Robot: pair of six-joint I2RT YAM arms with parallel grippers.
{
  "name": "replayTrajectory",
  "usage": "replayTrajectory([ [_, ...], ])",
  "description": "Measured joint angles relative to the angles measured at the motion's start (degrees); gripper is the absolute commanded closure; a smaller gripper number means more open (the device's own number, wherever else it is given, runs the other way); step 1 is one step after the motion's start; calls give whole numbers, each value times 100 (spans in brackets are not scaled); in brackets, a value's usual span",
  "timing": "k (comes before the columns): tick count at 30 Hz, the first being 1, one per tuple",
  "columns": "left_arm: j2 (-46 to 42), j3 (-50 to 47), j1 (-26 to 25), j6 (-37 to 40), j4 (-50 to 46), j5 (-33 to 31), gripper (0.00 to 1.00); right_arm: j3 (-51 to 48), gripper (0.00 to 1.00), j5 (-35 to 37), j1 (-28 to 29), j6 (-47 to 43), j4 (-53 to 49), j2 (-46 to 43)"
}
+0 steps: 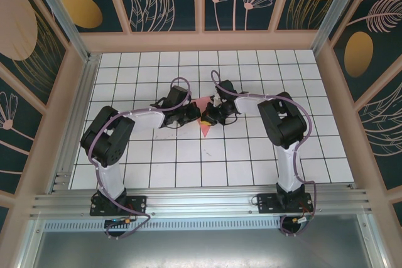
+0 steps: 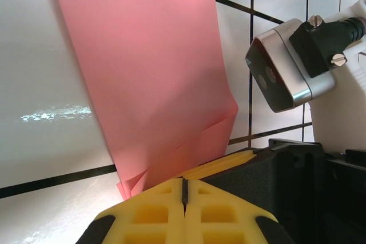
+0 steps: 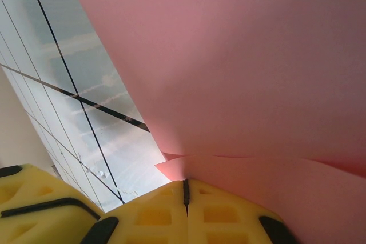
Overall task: Fold a paper plane with a square sheet of paper (pick it up from the middle)
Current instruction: Third fold the triangle at the center of the table.
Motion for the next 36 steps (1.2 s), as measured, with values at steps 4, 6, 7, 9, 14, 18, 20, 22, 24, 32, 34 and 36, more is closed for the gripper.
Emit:
replayTrajectory([
  [4,-9,2,-39,-50,-20,-164,99,0,100,4,0,0,0,0],
  [6,-24,0,-66,-87,-42,-345,97,0,100,2,0,-2,0,0],
  [7,-24,-2,-74,-107,-85,-463,96,0,100,2,0,-4,0,0],
  [9,-33,-50,-74,-142,-131,-643,94,0,100,0,0,-4,0,0],
  [14,-162,-247,-68,-223,-118,-841,94,0,100,0,0,-7,2,0],
  [18,-181,-251,-70,-273,61,-573,100,0,100,0,0,-7,2,0],
  [20,-181,-251,-70,-304,98,-448,100,0,100,0,0,-7,2,0],
  [22,-177,-251,-70,-310,94,-389,100,0,100,0,0,-7,2,0],
  [24,-166,-251,-70,-323,92,-363,100,0,100,0,0,-7,0,0],
  [32,-59,-251,-70,-323,22,-334,100,0,100,0,0,-7,0,0],
  [34,-44,-251,-70,-323,20,-271,100,0,100,0,0,-7,0,0],
  [36,-20,-238,-70,-323,20,-236,100,0,100,0,0,-7,0,0],
])
